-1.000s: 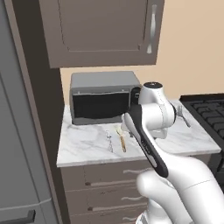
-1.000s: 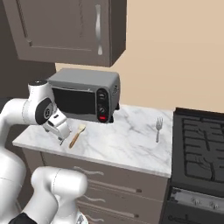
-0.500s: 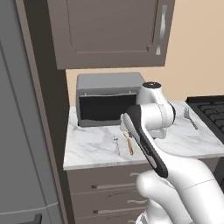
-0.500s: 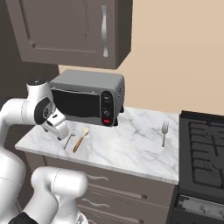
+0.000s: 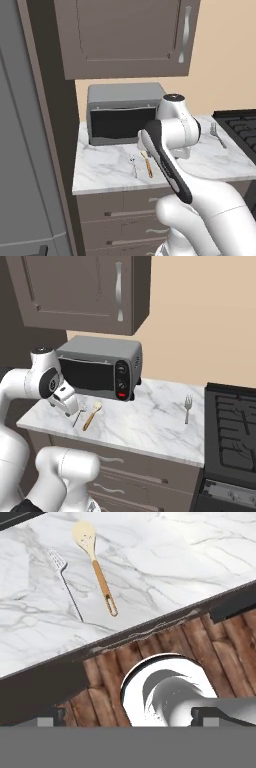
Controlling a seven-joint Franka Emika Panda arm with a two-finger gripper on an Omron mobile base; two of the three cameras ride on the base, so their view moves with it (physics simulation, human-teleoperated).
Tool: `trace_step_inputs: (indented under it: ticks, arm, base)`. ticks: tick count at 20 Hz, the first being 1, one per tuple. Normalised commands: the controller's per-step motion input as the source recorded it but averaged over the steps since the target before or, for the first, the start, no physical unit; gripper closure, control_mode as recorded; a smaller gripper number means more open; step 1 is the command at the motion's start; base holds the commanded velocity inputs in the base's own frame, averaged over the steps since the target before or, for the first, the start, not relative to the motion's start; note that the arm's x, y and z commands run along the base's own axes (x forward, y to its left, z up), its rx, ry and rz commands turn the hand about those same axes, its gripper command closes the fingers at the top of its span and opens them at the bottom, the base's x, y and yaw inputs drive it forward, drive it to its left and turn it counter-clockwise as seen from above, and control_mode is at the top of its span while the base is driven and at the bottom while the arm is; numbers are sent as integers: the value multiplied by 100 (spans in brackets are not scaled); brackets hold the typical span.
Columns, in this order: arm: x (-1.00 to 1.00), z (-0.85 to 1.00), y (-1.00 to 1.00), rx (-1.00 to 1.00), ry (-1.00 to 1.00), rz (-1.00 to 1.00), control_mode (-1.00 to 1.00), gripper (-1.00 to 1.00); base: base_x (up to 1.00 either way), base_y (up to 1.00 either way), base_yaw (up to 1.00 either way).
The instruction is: Organize the utensils by type. Pick up the wooden spoons from the counter and place them in the open cabinet. Then pick up the metallic utensils from the counter and place them in the open drawer.
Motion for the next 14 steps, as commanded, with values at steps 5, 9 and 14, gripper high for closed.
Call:
trace_step_inputs:
  ticks: [5, 9, 14]
  arm:
    - [39, -7, -16, 0, 0, 0, -100, -100]
    - [40, -17, -20, -1, -1, 10, -100, -100]
    - [46, -35, -23, -7, 0, 11, -100, -100]
  base:
    - [0, 0, 0]
    - [0, 0, 0]
    - [0, 0, 0]
